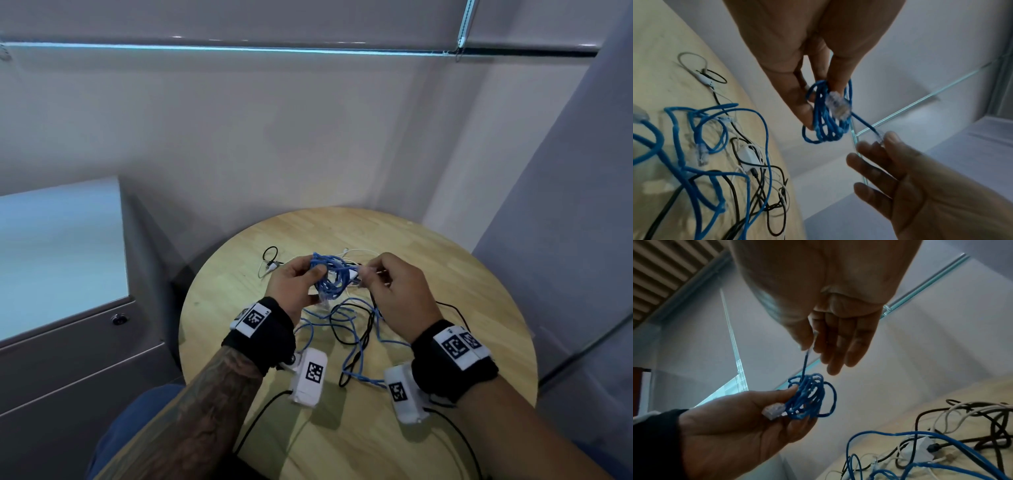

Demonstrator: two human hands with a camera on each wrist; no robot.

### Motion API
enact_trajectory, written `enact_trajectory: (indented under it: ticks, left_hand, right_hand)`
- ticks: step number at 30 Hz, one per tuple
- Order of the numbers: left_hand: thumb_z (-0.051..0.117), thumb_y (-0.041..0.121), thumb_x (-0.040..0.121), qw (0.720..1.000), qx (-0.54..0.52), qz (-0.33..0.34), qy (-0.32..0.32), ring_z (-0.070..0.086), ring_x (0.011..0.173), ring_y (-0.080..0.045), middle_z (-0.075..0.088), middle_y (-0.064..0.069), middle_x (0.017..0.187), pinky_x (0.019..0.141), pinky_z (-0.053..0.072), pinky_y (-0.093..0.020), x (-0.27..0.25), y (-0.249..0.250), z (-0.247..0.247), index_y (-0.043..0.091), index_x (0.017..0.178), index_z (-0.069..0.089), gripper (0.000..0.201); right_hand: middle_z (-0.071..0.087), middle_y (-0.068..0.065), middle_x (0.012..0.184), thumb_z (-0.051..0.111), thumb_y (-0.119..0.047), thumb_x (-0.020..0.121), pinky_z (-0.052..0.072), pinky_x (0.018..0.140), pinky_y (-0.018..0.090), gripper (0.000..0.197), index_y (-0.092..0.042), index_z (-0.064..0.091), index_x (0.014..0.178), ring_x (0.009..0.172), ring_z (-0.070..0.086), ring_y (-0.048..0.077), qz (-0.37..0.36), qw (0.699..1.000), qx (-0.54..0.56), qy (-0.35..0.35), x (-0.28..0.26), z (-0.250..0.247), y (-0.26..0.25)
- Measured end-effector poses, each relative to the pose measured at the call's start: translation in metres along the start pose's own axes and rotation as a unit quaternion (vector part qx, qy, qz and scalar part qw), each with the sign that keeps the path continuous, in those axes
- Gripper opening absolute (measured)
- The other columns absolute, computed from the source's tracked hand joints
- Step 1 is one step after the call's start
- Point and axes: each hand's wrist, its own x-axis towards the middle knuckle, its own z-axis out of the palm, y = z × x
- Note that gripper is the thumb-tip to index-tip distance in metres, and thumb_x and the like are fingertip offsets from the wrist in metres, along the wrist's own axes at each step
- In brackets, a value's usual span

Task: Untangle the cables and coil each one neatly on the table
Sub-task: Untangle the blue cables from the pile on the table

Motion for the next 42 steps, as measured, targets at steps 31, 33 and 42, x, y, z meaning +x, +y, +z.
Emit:
enact_trajectory:
  ticks: [31, 33, 42]
  left_hand:
    - [0.061, 0.023, 0.095, 0.931, 0.268, 0.04, -0.244, 0.047, 0.065, -0.015, 0.067, -0.001, 0.08, 0.06, 0.039, -0.024, 0.005, 0.019, -0.022, 0.017, 0.089, 0.074, 0.015]
    - [0.062, 0.026, 0.095, 0.92, 0.286, 0.041, -0.263, 0.043, 0.067, -0.02, 0.068, -0.001, 0.079, 0.059, 0.037, -0.027, 0.001, 0.02, -0.02, 0.022, 0.08, 0.074, 0.02]
    - [0.053, 0.013, 0.098, 0.977, 0.022, -0.009, -0.214, 0.054, 0.066, -0.015, 0.058, -0.003, 0.076, 0.064, 0.055, -0.033, -0.009, 0.015, -0.016, 0.004, 0.114, 0.067, 0.024]
  right_hand:
    - [0.071, 0.003, 0.088, 0.059, -0.01, 0.098, 0.06, 0.072, 0.027, 0.017, 0.006, 0.063, 0.098, 0.084, 0.068, 0.013, 0.122, 0.968, 0.19, 0.108, 0.021, -0.031, 0.017]
    - [0.07, 0.004, 0.09, 0.058, -0.009, 0.098, 0.06, 0.068, 0.026, 0.016, 0.007, 0.062, 0.099, 0.078, 0.068, 0.008, 0.124, 0.967, 0.192, 0.111, 0.02, -0.027, 0.018]
    - [0.066, 0.01, 0.085, 0.062, -0.003, 0.095, 0.053, 0.061, 0.029, 0.008, -0.011, 0.06, 0.095, 0.072, 0.064, 0.018, 0.065, 0.973, 0.218, 0.026, 0.008, -0.006, 0.016]
